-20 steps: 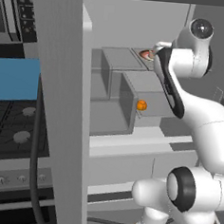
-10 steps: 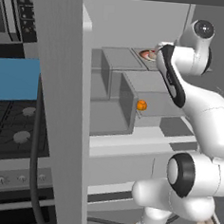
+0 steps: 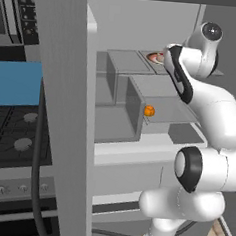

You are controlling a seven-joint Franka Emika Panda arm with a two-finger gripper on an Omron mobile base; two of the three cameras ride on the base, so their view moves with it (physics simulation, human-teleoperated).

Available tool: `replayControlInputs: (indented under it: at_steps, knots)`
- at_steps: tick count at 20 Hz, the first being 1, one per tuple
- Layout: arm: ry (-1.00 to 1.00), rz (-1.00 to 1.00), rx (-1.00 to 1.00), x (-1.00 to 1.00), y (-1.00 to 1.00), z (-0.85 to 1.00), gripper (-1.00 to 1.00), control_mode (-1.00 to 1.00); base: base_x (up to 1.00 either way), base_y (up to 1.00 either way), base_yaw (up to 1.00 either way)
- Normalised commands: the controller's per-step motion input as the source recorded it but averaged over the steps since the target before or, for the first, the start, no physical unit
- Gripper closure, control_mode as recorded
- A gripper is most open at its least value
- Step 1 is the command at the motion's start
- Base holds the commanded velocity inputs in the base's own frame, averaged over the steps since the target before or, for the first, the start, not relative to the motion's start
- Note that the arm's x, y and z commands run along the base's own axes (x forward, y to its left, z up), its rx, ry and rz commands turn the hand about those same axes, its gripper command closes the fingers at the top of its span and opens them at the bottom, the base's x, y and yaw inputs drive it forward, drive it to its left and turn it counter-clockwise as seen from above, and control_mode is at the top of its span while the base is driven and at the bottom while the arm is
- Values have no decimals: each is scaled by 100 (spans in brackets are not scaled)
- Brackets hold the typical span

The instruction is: Retrieve the steak from the fridge and place it on the saucepan with marinade on the stove.

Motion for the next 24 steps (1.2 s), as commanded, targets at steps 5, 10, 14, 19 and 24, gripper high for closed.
replayControlInputs:
  at_steps: [5,10,14,19,24]
  knots:
    - [6,0,0,46,0,0,-100,-100,0,0,0]
    - [3,0,0,44,0,0,-100,-100,0,0,0]
    - [1,-1,6,33,-4,0,-100,-100,0,0,0]
    - [0,-8,6,8,-14,0,-100,-100,0,0,0]
    - [0,-13,7,4,-11,0,-100,-100,0,0,0]
